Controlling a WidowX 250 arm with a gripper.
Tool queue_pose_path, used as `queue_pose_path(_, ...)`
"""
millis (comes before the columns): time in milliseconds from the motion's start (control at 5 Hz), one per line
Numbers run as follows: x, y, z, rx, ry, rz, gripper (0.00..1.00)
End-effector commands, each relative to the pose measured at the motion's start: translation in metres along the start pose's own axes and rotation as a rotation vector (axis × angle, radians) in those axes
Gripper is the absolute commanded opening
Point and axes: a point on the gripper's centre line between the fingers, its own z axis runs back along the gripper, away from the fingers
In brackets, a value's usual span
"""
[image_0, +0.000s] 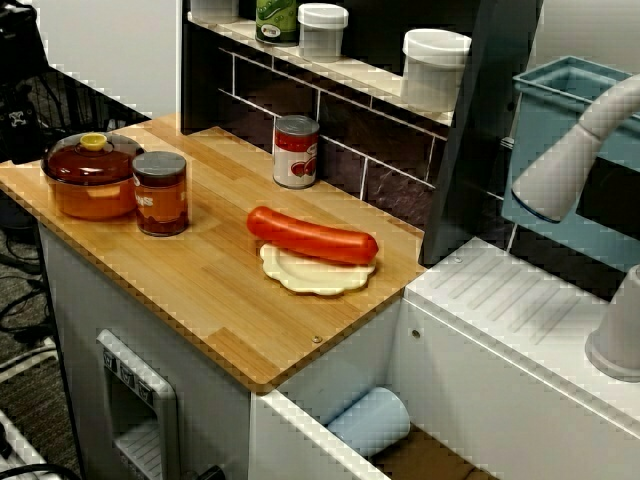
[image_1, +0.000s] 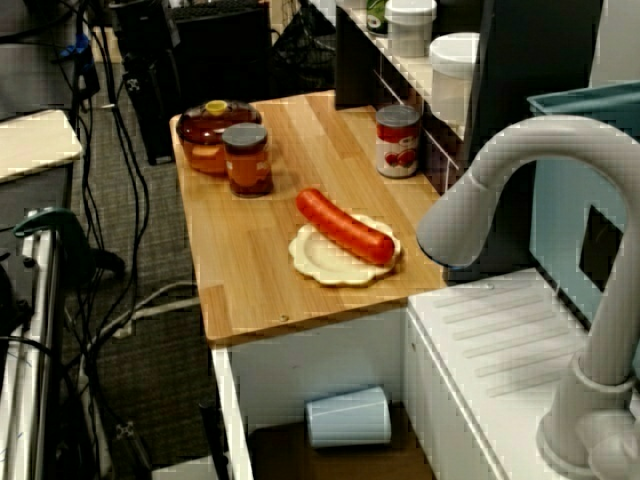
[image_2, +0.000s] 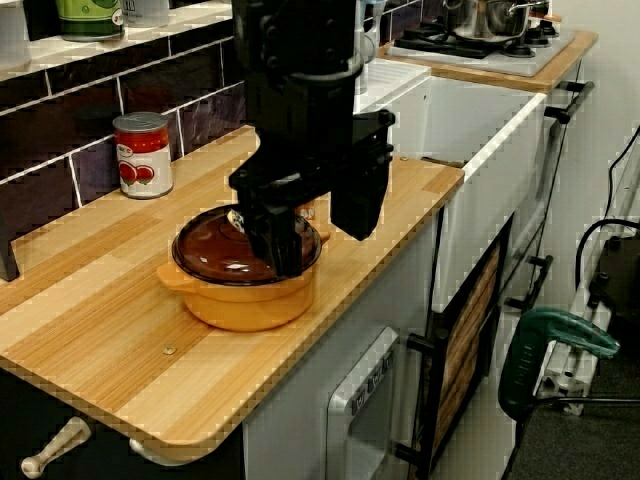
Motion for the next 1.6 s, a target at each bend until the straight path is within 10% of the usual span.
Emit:
queue_pose_path(0, -0.009, -0.003, -0.010, 0.026, 0.030, -0.010, 1.00)
queue_pose_path(800, -0.005, 0.009, -0.041, 0.006, 0.081, 0.036, 1.00)
queue_pose_path(1400, 0.042, 0.008, -0.066, -0.123, 0.123, 0.106, 1.00)
